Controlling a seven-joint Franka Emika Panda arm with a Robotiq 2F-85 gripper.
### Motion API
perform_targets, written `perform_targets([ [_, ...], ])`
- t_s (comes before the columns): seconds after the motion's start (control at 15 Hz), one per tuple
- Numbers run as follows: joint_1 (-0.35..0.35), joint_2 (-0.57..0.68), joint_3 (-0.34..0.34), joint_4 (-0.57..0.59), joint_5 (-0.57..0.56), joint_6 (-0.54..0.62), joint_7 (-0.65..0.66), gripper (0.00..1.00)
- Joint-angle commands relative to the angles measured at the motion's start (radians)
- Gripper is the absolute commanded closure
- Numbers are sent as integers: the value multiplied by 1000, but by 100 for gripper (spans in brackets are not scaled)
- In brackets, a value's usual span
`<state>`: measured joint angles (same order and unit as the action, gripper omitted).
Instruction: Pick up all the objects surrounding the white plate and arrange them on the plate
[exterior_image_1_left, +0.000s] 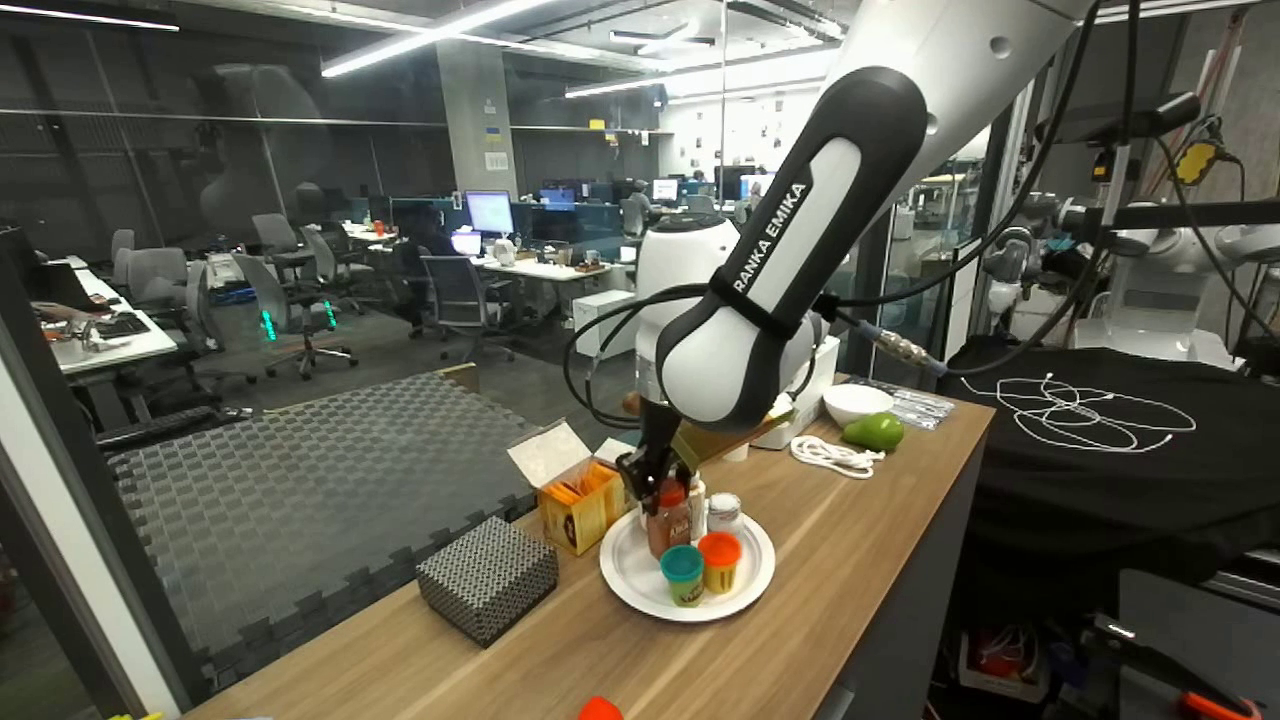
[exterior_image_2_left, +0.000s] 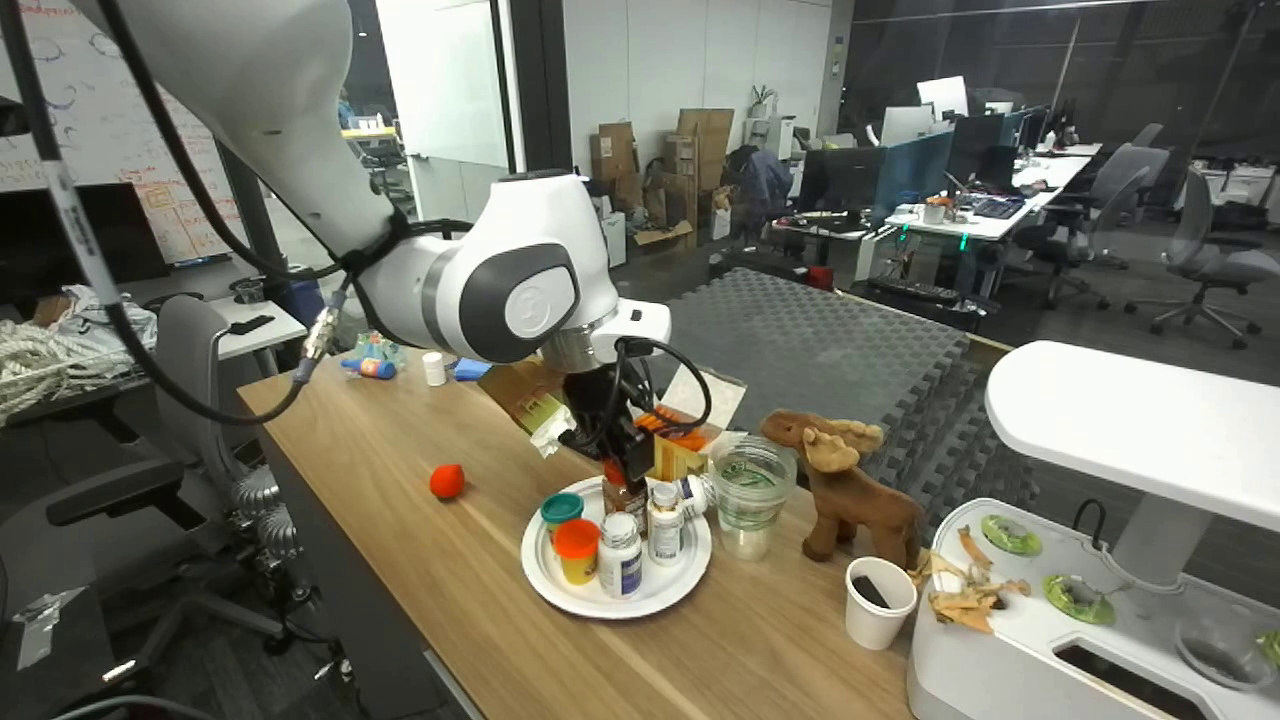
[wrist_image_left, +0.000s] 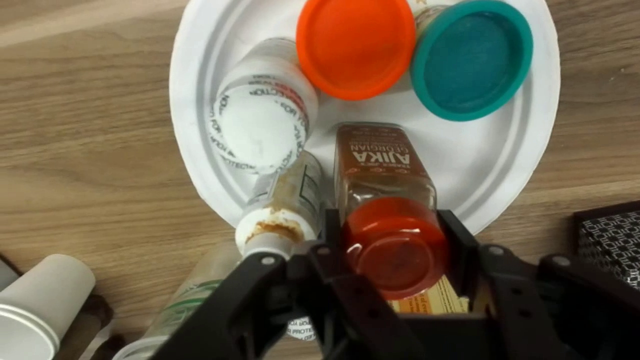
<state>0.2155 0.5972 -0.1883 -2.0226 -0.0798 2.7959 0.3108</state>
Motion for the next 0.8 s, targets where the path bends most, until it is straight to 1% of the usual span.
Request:
perform_targets([
  [0.0, -17, -1, 4, -22, -9, 15, -6, 76],
  [0.13, -17, -5, 0, -31, -13, 15, -9, 76],
  [0.4, -33, -12, 13, -52, -9, 16, -29, 76],
  [0.47, -34, -10, 15, -54, -8, 16, -30, 44],
  [0.53, -42, -11, 23, -55, -5, 15, -39, 26],
  [0.6, -47, -10, 29, -60, -1, 12, -46, 21],
  [0.73, -64, -7, 46, -72, 7, 5, -65, 5],
])
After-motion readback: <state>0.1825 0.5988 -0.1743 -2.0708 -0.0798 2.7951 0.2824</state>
